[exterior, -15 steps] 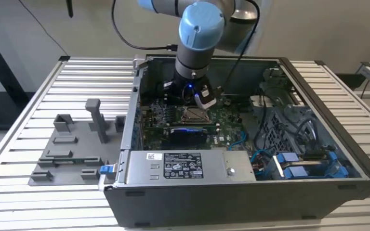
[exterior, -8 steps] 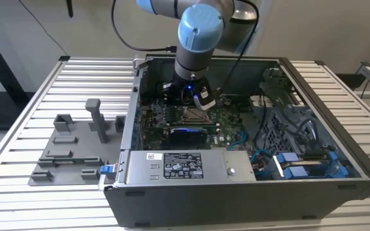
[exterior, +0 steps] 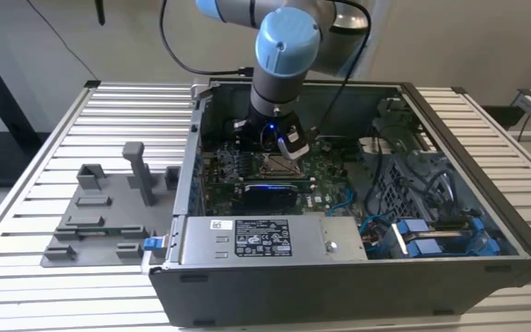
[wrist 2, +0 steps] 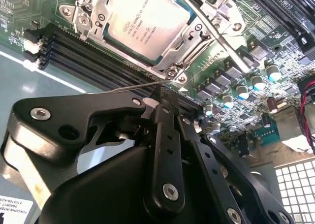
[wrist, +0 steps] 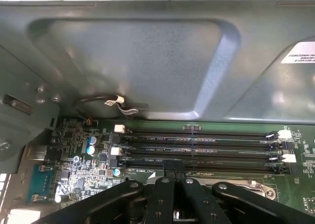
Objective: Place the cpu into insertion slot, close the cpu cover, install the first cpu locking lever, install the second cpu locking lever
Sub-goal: 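Install the first cpu locking lever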
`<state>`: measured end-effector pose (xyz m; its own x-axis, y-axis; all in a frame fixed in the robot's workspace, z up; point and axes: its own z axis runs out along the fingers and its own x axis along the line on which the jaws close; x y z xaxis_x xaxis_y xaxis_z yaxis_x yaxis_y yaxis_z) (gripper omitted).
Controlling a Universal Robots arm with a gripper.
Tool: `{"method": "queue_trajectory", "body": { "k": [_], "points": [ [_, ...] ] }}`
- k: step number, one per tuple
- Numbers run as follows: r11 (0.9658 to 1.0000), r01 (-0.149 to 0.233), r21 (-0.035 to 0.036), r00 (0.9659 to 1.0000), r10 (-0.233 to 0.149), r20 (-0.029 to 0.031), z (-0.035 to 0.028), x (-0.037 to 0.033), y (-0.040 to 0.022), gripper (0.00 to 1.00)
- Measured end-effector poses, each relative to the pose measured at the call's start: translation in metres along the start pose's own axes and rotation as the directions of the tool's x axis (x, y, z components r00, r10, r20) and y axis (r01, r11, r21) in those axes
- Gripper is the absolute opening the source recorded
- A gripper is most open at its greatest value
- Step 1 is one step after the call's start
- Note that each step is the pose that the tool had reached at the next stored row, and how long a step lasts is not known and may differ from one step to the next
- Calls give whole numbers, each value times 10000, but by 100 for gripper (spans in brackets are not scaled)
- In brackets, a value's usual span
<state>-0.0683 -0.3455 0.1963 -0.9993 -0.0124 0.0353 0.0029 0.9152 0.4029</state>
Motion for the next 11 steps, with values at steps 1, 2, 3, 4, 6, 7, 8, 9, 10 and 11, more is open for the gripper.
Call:
{"method": "queue_trajectory", "body": {
  "k": [1, 2, 3, 4, 6, 7, 8, 9, 10, 11],
  "points": [
    [10000, -1, 1, 10000, 1, 1, 2, 0, -1, 11],
    [10000, -2, 1, 10000, 2, 0, 4, -2, -2, 11],
    [10000, -1, 1, 10000, 1, -1, 6, -5, -3, 11],
    [10000, -1, 1, 10000, 1, 0, 8, -9, -3, 11],
    [10000, -2, 0, 10000, 2, 0, 11, -21, -5, 11],
    [10000, -1, 1, 10000, 1, -1, 12, -28, -6, 11],
    [10000, -1, 1, 10000, 1, -1, 13, -33, -6, 11],
    [10000, -1, 1, 10000, 1, 0, 15, -39, -7, 11],
    [10000, -1, 1, 10000, 1, 0, 17, -44, -8, 11],
    [10000, -1, 0, 10000, 1, 1, 18, -50, -9, 11]
  ]
}}
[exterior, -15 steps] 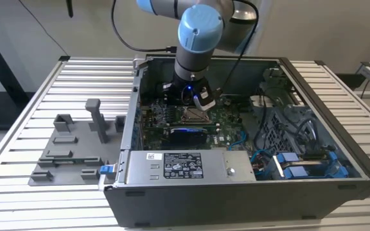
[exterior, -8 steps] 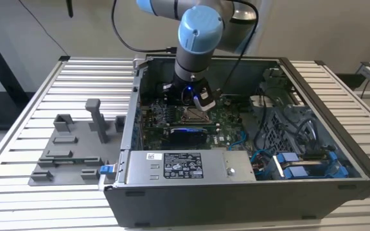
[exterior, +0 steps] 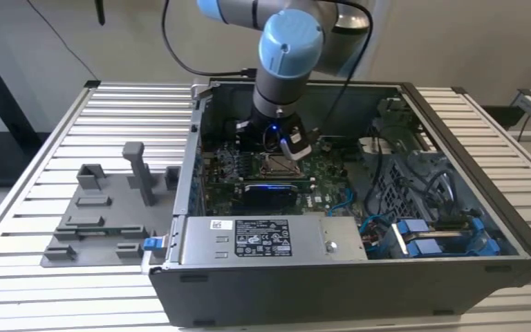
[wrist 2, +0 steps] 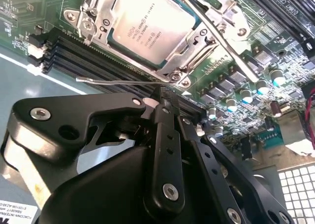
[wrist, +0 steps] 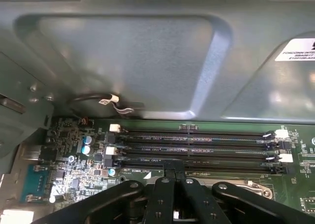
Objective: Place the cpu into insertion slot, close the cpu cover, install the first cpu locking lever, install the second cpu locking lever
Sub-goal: 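Install the first cpu locking lever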
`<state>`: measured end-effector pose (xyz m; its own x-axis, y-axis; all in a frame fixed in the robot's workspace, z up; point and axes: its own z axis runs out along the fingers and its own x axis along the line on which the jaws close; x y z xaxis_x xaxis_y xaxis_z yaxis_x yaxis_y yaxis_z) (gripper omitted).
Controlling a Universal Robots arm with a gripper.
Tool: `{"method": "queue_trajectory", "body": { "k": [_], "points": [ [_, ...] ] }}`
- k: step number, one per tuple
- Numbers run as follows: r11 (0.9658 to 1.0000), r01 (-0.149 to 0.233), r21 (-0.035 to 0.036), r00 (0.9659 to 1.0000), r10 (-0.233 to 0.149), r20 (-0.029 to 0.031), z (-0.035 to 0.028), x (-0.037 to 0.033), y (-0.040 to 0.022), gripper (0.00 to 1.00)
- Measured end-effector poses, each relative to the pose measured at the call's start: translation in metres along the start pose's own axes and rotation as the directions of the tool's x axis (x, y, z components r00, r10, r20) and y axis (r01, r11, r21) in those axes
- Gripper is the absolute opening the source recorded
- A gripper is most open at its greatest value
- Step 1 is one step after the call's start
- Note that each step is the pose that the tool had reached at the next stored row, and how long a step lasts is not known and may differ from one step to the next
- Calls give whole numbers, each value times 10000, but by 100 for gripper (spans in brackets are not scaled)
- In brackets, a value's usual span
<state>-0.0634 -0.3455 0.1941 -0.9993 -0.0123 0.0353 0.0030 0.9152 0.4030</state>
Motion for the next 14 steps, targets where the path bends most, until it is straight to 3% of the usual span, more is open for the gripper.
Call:
{"method": "queue_trajectory", "body": {
  "k": [14],
  "points": [
    [10000, 0, 0, 10000, 0, 0, 13, -109, -7, 11]
  ]
}}
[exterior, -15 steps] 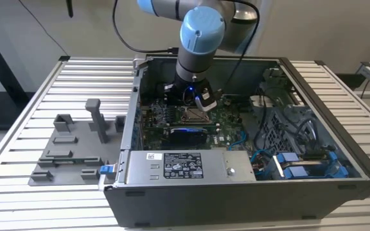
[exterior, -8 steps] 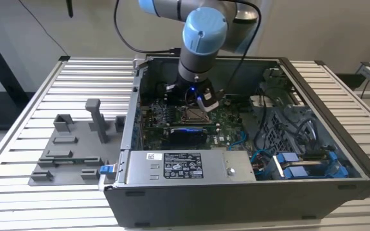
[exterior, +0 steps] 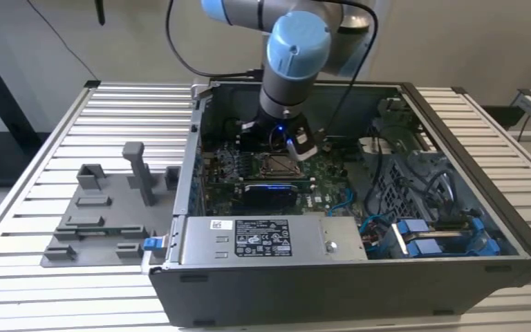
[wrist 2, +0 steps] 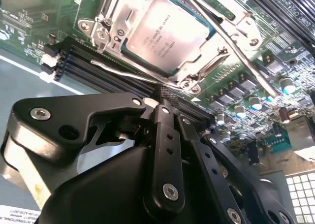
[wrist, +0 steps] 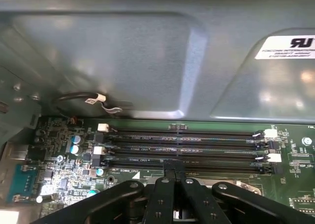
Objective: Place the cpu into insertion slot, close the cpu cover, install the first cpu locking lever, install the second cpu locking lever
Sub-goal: 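Install the first cpu locking lever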
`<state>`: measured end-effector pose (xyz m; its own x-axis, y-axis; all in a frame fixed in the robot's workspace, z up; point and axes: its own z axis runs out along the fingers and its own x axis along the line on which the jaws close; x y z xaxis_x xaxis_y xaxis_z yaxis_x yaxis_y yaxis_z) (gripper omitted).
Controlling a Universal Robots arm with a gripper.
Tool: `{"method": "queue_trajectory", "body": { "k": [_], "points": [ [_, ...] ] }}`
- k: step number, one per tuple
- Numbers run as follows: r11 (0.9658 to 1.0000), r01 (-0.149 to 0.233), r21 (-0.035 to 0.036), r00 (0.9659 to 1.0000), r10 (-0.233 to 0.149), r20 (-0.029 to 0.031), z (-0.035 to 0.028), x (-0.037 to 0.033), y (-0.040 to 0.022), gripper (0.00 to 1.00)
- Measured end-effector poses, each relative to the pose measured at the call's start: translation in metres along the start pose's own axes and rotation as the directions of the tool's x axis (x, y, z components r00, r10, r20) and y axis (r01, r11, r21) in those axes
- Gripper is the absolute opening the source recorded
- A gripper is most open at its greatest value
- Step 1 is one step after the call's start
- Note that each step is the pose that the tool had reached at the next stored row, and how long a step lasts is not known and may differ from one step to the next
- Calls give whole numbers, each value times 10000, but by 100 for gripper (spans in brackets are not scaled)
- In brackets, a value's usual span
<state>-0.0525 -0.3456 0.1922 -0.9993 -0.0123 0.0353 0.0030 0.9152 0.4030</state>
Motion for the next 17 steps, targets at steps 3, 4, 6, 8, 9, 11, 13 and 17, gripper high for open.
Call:
{"method": "queue_trajectory", "body": {
  "k": [3, 4, 6, 8, 9, 11, 13, 17],
  "points": [
    [10000, 0, 1, 10000, 0, 0, 0, -18, 0, 11],
    [10000, -1, 0, 10000, 1, 0, -1, -27, 0, 11],
    [10000, -1, 1, 10000, 1, 0, -1, -47, 0, 11],
    [10000, 0, 0, 10000, 0, 0, -2, -70, 0, 11],
    [10000, 0, 1, 10000, 0, 0, -2, -81, 0, 11],
    [10000, 0, 0, 10000, 0, 0, -2, -101, 0, 11],
    [10000, 0, 1, 10000, 0, 0, -2, -121, 0, 11],
    [10000, 0, 0, 10000, 0, 0, -2, -160, -1, 11]
  ]
}}
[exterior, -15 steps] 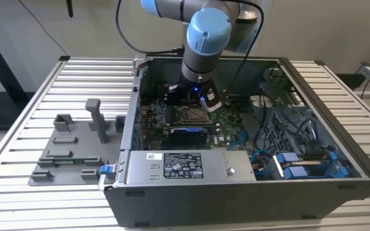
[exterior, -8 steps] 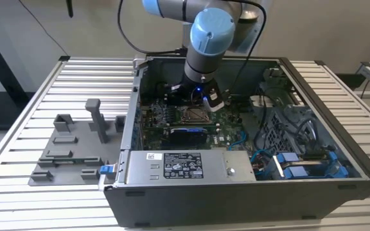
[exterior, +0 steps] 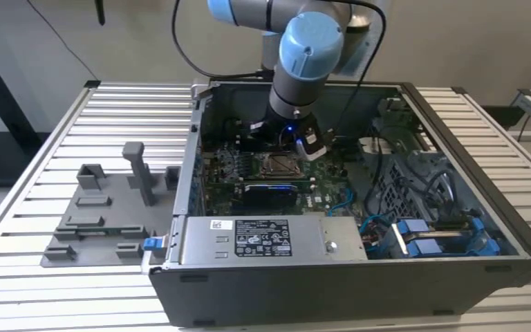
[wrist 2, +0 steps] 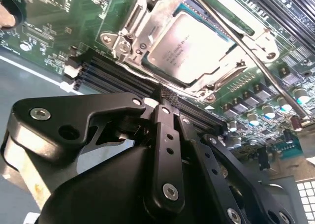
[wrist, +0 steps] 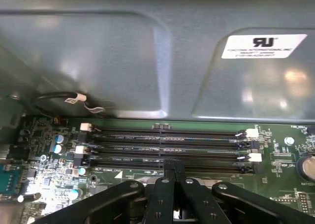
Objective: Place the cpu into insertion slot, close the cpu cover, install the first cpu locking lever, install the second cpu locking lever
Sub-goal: 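Install the first cpu locking lever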
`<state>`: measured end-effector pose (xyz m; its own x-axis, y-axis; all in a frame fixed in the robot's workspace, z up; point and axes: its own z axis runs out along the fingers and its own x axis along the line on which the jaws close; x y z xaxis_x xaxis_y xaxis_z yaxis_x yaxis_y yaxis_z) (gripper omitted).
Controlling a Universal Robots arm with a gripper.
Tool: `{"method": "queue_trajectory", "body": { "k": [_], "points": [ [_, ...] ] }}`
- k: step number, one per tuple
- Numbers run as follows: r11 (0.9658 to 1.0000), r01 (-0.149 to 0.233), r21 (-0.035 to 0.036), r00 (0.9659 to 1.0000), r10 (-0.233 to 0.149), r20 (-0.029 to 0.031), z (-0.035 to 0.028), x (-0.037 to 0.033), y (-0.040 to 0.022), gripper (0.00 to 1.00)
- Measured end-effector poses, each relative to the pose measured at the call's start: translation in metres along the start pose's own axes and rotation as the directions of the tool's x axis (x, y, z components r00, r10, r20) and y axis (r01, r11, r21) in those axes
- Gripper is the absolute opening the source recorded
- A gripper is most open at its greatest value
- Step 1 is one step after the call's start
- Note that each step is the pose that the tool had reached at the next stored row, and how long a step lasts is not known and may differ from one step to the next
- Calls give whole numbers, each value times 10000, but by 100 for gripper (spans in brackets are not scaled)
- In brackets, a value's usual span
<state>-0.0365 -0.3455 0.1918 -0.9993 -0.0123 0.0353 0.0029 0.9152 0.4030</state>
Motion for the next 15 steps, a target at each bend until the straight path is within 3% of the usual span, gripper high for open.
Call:
{"method": "queue_trajectory", "body": {
  "k": [6, 10, 13, 15],
  "points": [
    [10000, 0, 0, 10000, 0, 0, -1, -61, 0, 11],
    [10000, -8, 2, 10000, 8, -16, -18, -66, 7, 11],
    [10000, -7, 1, 10000, 7, -17, -61, -47, 26, 11],
    [10000, -5, -4, 10000, 5, -16, -68, 16, 30, 11]
  ]
}}
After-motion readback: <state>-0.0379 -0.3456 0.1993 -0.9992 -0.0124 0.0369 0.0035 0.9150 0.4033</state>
